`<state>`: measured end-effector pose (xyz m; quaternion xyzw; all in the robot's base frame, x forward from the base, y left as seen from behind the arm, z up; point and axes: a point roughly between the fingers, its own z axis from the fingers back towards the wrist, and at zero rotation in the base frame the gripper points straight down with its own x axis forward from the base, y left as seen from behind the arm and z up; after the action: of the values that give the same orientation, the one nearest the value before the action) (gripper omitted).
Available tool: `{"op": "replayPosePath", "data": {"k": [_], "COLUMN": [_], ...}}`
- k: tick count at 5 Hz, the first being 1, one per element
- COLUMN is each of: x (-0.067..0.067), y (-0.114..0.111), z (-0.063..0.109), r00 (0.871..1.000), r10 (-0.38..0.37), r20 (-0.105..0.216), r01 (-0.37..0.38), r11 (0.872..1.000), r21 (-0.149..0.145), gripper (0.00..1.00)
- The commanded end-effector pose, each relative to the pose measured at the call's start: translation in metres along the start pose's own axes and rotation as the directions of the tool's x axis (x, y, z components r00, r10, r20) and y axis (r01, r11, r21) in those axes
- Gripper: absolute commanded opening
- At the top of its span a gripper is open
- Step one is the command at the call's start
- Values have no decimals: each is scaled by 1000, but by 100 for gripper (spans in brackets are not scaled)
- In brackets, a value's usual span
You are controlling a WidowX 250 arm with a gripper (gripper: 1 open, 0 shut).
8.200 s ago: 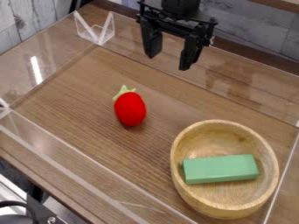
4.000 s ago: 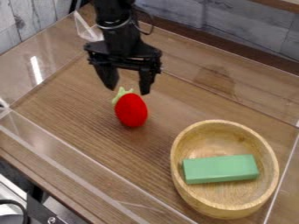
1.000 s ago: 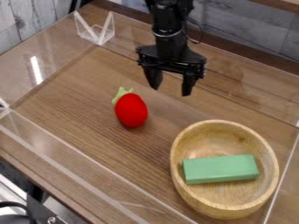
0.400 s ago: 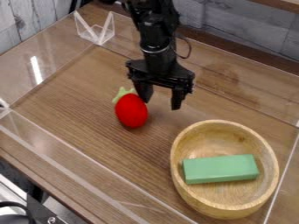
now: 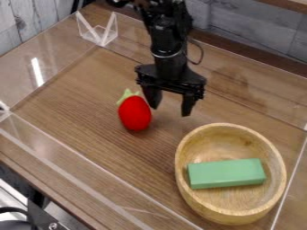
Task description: Move the red fruit to the left
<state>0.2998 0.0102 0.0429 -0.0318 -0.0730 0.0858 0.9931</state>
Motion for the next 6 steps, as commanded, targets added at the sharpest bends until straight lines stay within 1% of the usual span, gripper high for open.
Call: {"op": "replayPosePath", "data": {"k": [1,2,3,4,5,6], "x": [10,-3,-14,-24,-24,-20], "y": [9,23,33,40,40,43], "z": [22,10,1,-1,15,33], "r00": [998,998,998,997,998,999], "r10": [-13,-27,-45,-68,-48,-18], "r20": [63,51,45,39,43,51], "r01": [12,26,44,67,48,18], "r11": [1000,999,999,997,999,1000], "r21": [12,26,31,26,16,4], "gripper": [100,100,0,0,0,0]}}
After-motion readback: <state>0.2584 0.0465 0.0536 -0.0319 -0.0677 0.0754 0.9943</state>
